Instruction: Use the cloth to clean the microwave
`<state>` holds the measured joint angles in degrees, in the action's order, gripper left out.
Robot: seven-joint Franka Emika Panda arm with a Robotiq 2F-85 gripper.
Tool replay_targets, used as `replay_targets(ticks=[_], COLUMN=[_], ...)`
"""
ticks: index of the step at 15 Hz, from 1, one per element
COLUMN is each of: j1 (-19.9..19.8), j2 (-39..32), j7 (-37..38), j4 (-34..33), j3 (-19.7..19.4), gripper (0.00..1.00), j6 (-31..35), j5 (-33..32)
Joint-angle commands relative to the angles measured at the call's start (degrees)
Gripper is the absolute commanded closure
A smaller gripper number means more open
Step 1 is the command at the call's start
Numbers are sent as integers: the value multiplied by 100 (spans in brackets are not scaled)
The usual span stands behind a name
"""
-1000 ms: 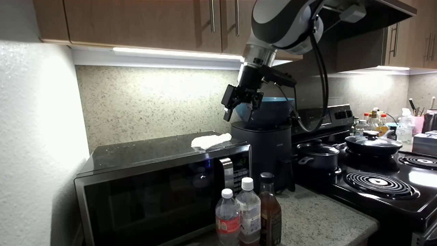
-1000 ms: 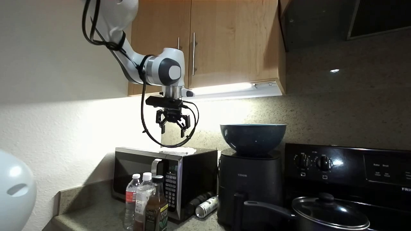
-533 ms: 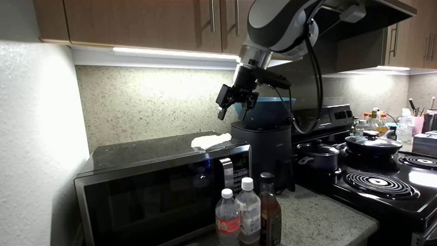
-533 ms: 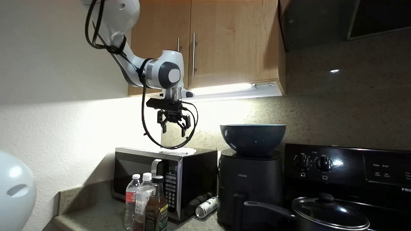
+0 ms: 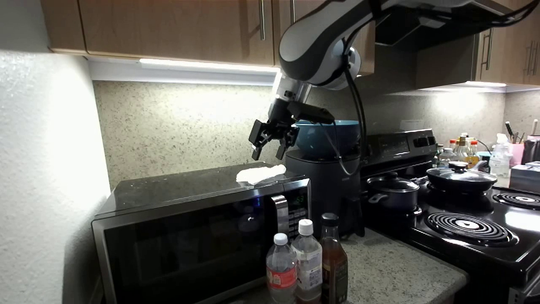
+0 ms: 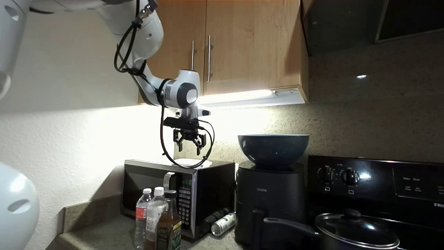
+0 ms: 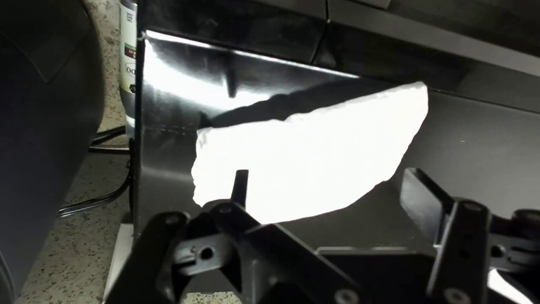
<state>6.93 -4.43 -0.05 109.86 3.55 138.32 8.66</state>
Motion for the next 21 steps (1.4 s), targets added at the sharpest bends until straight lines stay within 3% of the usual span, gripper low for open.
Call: replay_targets(ticks=[1,4,5,10,12,13,21], j1=[-77,-105,-123,-192,-216,-229,-264], j2=[-388,-597,-658,-899,-933,-933,-897], j7=[-19,-88,-140,-223,-219,-212,-126], j4=[-404,-574,-625,-797,-835,-847,-871], j3=[76,101,118,179,195,197,204], gripper=[29,41,40,8,37,38,91], j6=[-83,-155,-198,-464,-543,-583,-702], j5=[11,138,221,508,565,580,759])
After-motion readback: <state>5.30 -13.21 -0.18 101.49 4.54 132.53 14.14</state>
